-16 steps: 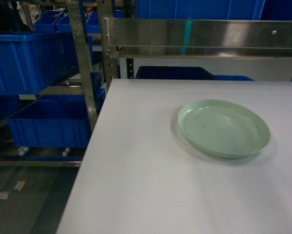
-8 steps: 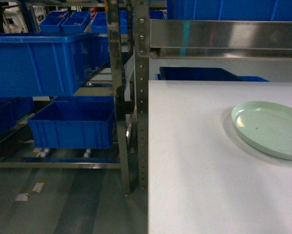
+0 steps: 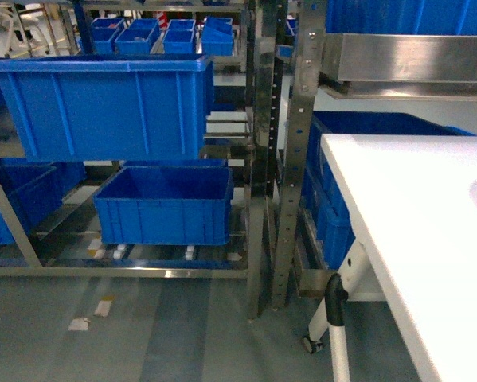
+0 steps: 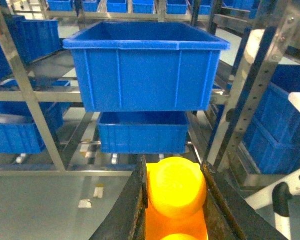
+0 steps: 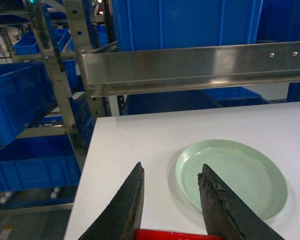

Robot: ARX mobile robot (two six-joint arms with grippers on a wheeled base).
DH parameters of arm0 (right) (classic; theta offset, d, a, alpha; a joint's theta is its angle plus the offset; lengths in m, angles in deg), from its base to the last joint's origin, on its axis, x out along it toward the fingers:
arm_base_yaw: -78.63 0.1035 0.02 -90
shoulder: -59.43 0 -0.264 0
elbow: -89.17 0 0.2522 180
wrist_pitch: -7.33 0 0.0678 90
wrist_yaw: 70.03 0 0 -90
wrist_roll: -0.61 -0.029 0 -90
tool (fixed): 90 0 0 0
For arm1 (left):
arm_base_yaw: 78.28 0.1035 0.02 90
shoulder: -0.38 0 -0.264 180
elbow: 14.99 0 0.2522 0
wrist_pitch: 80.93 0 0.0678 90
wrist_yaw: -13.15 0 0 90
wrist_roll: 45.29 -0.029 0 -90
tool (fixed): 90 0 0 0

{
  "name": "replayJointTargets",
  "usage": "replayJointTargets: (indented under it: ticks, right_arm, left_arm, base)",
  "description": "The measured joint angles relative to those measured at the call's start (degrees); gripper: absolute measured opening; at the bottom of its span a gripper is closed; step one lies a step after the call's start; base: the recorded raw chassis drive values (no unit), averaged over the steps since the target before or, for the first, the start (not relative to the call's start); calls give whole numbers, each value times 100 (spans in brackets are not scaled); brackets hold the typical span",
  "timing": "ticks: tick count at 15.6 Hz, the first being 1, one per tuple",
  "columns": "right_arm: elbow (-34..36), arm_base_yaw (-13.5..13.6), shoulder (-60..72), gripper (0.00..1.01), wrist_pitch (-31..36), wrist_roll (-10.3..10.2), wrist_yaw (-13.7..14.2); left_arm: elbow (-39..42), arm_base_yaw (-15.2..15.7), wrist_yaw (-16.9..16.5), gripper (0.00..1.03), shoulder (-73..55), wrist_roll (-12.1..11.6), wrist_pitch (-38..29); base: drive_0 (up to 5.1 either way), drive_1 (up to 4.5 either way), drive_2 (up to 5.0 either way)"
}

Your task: Sort and place red and yellow blocks in left bins

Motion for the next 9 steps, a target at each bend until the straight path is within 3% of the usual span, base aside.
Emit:
replayJointTargets:
  ticks: [9]
  right_arm:
    - [0, -4, 0, 28, -2, 0, 2]
  left_arm:
    - [0, -7, 0, 22, 0, 0, 2]
  base:
    - [-500, 241, 241]
